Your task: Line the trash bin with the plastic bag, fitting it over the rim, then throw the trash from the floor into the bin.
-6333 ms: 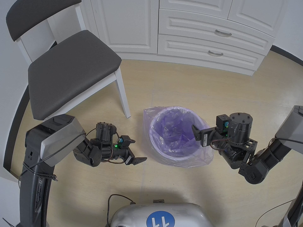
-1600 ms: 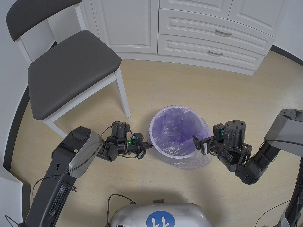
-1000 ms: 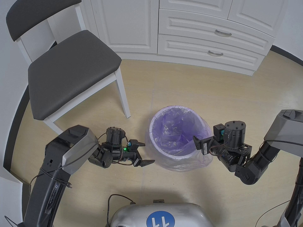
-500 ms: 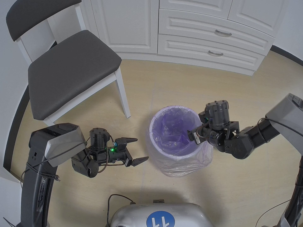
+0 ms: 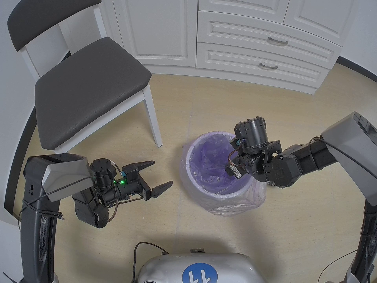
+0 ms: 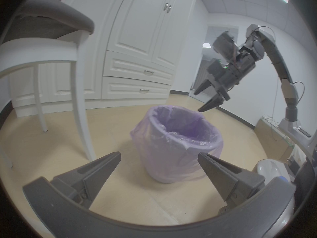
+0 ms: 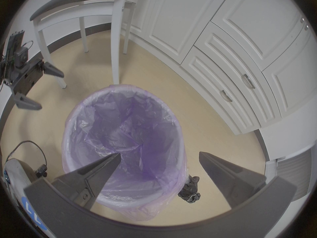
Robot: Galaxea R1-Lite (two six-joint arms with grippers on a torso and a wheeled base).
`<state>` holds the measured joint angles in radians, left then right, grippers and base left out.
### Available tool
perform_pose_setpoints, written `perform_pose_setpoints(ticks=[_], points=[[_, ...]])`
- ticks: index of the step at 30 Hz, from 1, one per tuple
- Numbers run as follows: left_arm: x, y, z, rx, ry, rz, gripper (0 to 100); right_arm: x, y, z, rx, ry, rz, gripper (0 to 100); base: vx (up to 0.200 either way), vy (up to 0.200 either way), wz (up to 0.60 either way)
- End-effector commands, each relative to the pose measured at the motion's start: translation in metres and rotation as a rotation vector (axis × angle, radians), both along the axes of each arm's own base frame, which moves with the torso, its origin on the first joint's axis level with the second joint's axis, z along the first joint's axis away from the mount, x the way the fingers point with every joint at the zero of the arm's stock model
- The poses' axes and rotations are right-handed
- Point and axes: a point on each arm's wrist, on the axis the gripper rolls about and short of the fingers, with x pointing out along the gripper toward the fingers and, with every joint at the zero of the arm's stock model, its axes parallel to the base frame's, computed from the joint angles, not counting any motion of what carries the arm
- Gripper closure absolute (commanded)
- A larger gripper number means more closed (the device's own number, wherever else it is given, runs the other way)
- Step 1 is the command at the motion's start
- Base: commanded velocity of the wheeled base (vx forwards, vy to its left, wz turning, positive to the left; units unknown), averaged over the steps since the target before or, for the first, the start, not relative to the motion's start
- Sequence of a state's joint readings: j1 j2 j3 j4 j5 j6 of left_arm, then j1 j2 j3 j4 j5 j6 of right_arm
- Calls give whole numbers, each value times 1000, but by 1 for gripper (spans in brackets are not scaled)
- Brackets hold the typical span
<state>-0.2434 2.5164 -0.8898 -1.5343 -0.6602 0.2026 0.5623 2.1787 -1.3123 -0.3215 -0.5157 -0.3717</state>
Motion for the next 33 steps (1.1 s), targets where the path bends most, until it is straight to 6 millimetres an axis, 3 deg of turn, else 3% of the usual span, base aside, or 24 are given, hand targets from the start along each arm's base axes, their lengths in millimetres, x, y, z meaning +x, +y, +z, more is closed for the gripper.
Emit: perform_pose_setpoints(ticks=[1, 6, 9, 15, 22, 33], points=[[-3, 5, 3, 5, 11, 69, 0, -4, -2, -8, -18, 24, 2, 0, 0, 0, 0], [-9, 6, 0, 21, 37, 164, 0, -11, -5, -14, -33, 43, 0, 0, 0, 0, 0], [-11, 1, 11, 4, 35, 238, 0, -12, -6, -19, -61, 1, -66, 0, 0, 0, 0], [-12, 0, 31, -69, 38, 430, 0, -24, -17, -16, -123, -23, -8, 0, 0, 0, 0], [-42, 0, 51, -70, 74, 426, 0, -21, -26, -25, -166, 7, 34, 0, 0, 0, 0], [-53, -12, 66, -92, 48, 474, 0, -40, -39, -58, -243, 136, 86, 0, 0, 0, 0]])
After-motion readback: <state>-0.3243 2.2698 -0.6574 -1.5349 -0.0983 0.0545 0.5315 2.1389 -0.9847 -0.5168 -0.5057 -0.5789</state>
